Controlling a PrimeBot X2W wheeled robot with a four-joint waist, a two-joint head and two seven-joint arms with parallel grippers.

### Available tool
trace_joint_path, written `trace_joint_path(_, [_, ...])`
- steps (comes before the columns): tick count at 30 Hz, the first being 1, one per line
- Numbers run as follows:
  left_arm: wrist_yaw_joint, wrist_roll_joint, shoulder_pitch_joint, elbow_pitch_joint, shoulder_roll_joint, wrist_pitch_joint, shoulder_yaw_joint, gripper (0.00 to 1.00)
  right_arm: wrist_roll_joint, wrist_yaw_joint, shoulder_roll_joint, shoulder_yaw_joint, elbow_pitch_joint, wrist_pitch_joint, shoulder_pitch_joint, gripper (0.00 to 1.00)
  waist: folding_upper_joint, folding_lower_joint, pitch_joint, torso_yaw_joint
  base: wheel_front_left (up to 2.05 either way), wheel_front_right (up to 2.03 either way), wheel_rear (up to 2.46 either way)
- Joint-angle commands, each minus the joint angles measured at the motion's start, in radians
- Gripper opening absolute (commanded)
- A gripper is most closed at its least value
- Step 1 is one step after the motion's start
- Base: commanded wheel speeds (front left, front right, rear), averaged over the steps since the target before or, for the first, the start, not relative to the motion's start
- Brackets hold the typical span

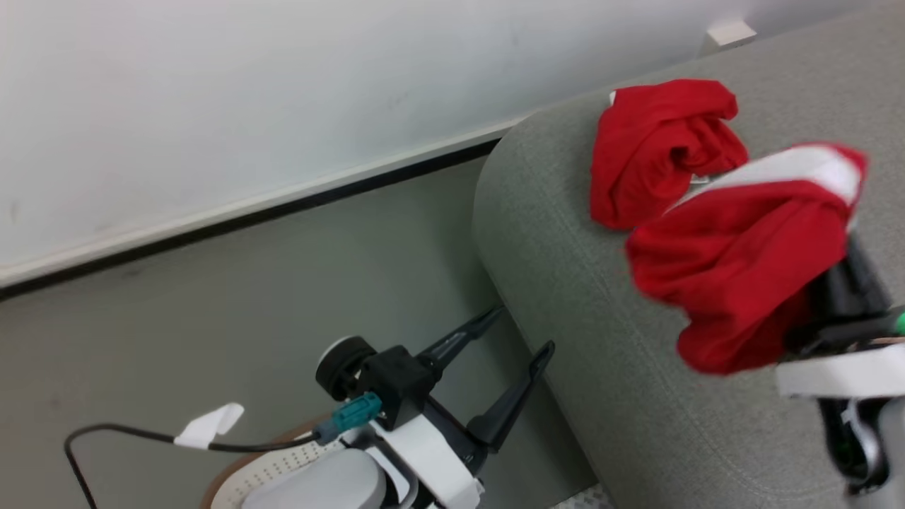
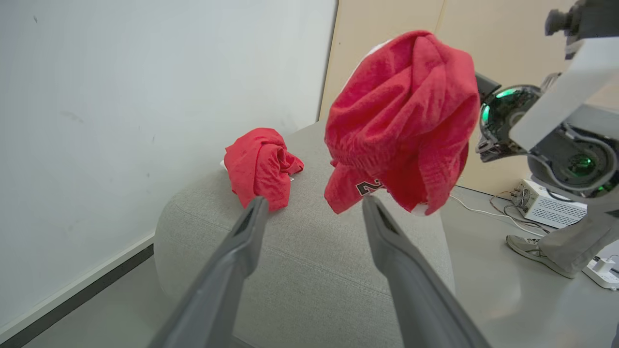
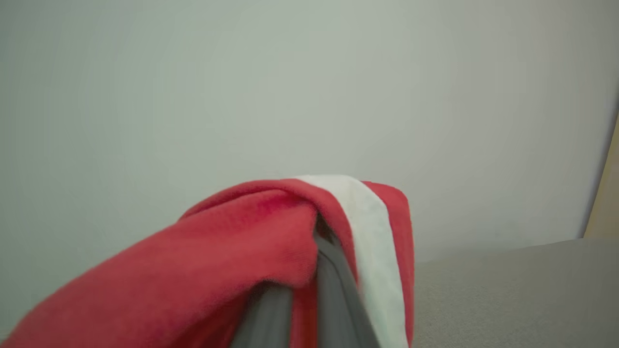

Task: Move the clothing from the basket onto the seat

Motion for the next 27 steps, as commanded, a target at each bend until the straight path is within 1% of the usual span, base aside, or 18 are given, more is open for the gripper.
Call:
trace_joint_path(1, [-0.005, 0.021, -0.021, -0.008, 0.009, 0.0, 0.001, 1.0, 0.003, -0.003, -0.012, -0.036, -0.007, 0.012, -0.035, 0.0, -0.0001, -0.0001, 0.049, 0.036, 0.0, 0.0, 0.0])
trace_joint_path(2, [-0.007, 0.026, -0.026, -0.01, 0.011, 0.0, 0.002, 1.0, -0.001, -0.003, -0.021, -0.059, -0.013, 0.019, -0.052, 0.0, -0.0001, -0.0001, 0.064, 0.048, 0.0, 0.0, 0.0])
trace_joint_path(3, [-0.007, 0.026, -0.026, -0.01, 0.011, 0.0, 0.002, 1.0, -0.001, -0.003, -0.021, -0.059, -0.013, 0.019, -0.052, 0.0, -0.0001, -0.0001, 0.064, 0.048, 0.0, 0.0, 0.0])
trace_joint_path(6, [-0.011, 0.032, -0.056, -0.021, 0.023, 0.006, 0.008, 1.0, -0.021, -0.003, -0.038, -0.143, -0.04, 0.05, -0.101, 0.0, -0.0001, -0.0001, 0.123, 0.084, 0.0, 0.0, 0.0])
trace_joint_path(7, [-0.015, 0.039, -0.071, -0.027, 0.037, 0.007, 0.013, 1.0, -0.033, -0.003, -0.047, -0.195, -0.055, 0.073, -0.13, 0.0, -0.0001, -0.0001, 0.162, 0.106, 0.0, 0.0, 0.0])
trace_joint_path(8, [-0.015, 0.039, -0.071, -0.027, 0.037, 0.007, 0.013, 1.0, -0.033, -0.003, -0.047, -0.195, -0.055, 0.073, -0.13, 0.0, -0.0001, -0.0001, 0.162, 0.106, 0.0, 0.0, 0.0])
trace_joint_path(9, [-0.017, 0.042, -0.077, -0.03, 0.042, 0.009, 0.016, 1.0, -0.042, -0.002, -0.053, -0.219, -0.057, 0.086, -0.145, 0.0, -0.0001, -0.0001, 0.182, 0.116, 0.0, 0.0, 0.0])
trace_joint_path(10, [-0.022, 0.052, -0.097, -0.037, 0.054, 0.016, 0.016, 1.0, -0.06, -0.003, -0.063, -0.264, -0.058, 0.117, -0.177, 0.0, -0.0001, -0.0001, 0.223, 0.136, 0.0, 0.0, 0.0])
trace_joint_path(11, [-0.025, 0.059, -0.106, -0.039, 0.058, 0.017, 0.015, 1.0, -0.072, -0.003, -0.069, -0.287, -0.059, 0.13, -0.194, 0.0, -0.0001, -0.0001, 0.244, 0.146, 0.0, 0.0, 0.0])
trace_joint_path(13, [-0.03, 0.065, -0.122, -0.044, 0.062, 0.021, 0.013, 1.0, -0.106, -0.002, -0.084, -0.349, -0.05, 0.155, -0.224, 0.0, -0.0001, -0.0001, 0.283, 0.167, 0.0, 0.0, 0.0])
trace_joint_path(15, [-0.036, 0.076, -0.14, -0.047, 0.062, 0.025, 0.012, 1.0, -0.13, -0.003, -0.085, -0.41, -0.037, 0.177, -0.261, 0.0, -0.0001, -0.0001, 0.323, 0.187, 0.0, 0.0, 0.0])
trace_joint_path(19, [-0.049, 0.088, -0.177, -0.05, 0.058, 0.028, 0.009, 1.0, -0.182, -0.003, -0.12, -0.511, 0.016, 0.227, -0.329, 0.0, -0.0001, -0.0001, 0.394, 0.225, 0.0, 0.0, 0.0])
trace_joint_path(20, [-0.049, 0.088, -0.177, -0.05, 0.058, 0.028, 0.009, 1.0, -0.182, -0.003, -0.12, -0.511, 0.016, 0.227, -0.329, 0.0, -0.0001, -0.0001, 0.394, 0.225, 0.0, 0.0, 0.0])
trace_joint_path(22, [-0.053, 0.09, -0.194, -0.046, 0.057, 0.028, 0.011, 1.0, -0.202, -0.003, -0.142, -0.538, 0.058, 0.248, -0.363, 0.0, -0.0001, -0.0001, 0.423, 0.242, 0.0, 0.0, 0.0])
trace_joint_path(27, [-0.063, 0.097, -0.214, -0.03, 0.056, 0.018, 0.017, 1.0, -0.267, -0.003, -0.204, -0.566, 0.222, 0.297, -0.425, 0.0, -0.0001, -0.0001, 0.463, 0.268, 0.0, 0.0, 0.0])
